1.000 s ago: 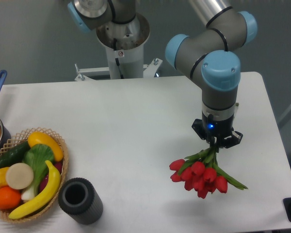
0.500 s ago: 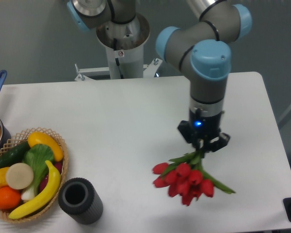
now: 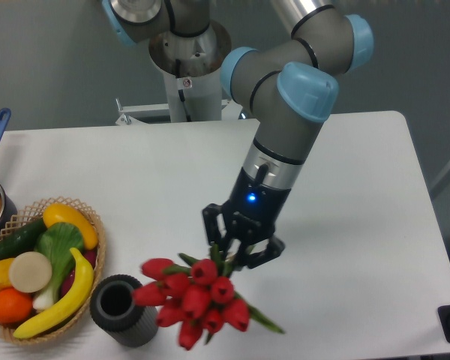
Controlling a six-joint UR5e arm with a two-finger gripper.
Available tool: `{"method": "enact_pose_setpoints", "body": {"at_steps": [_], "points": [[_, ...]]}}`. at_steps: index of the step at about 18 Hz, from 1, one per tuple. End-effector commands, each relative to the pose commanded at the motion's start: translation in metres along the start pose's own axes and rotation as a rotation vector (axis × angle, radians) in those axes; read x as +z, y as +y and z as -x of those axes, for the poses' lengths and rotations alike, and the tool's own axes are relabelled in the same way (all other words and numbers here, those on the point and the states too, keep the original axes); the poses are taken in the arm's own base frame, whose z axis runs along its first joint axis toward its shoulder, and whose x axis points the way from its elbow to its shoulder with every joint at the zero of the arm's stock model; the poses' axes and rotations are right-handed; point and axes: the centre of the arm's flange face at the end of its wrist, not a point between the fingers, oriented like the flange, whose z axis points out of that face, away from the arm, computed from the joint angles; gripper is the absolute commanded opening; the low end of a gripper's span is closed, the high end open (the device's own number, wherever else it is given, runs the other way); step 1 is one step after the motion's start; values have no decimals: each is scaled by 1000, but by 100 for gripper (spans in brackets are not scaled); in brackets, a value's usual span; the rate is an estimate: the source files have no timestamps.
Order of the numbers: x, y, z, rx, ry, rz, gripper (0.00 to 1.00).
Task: Insert the flowers into the vase
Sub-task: 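Carry the red tulip bunch with the gripper toward the black vase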
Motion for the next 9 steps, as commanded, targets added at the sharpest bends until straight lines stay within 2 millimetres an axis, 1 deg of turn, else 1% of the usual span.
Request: {"method": "enact_pose_setpoints", "body": {"at_steps": [2, 4, 6, 8, 9], "points": [[7, -9, 2, 39, 16, -61, 0], [12, -19, -1, 54, 39, -102, 0], [13, -24, -4, 45, 87, -167, 0], [17, -26, -6, 46, 108, -187, 0], [21, -31, -12, 55, 126, -198, 0]]}}
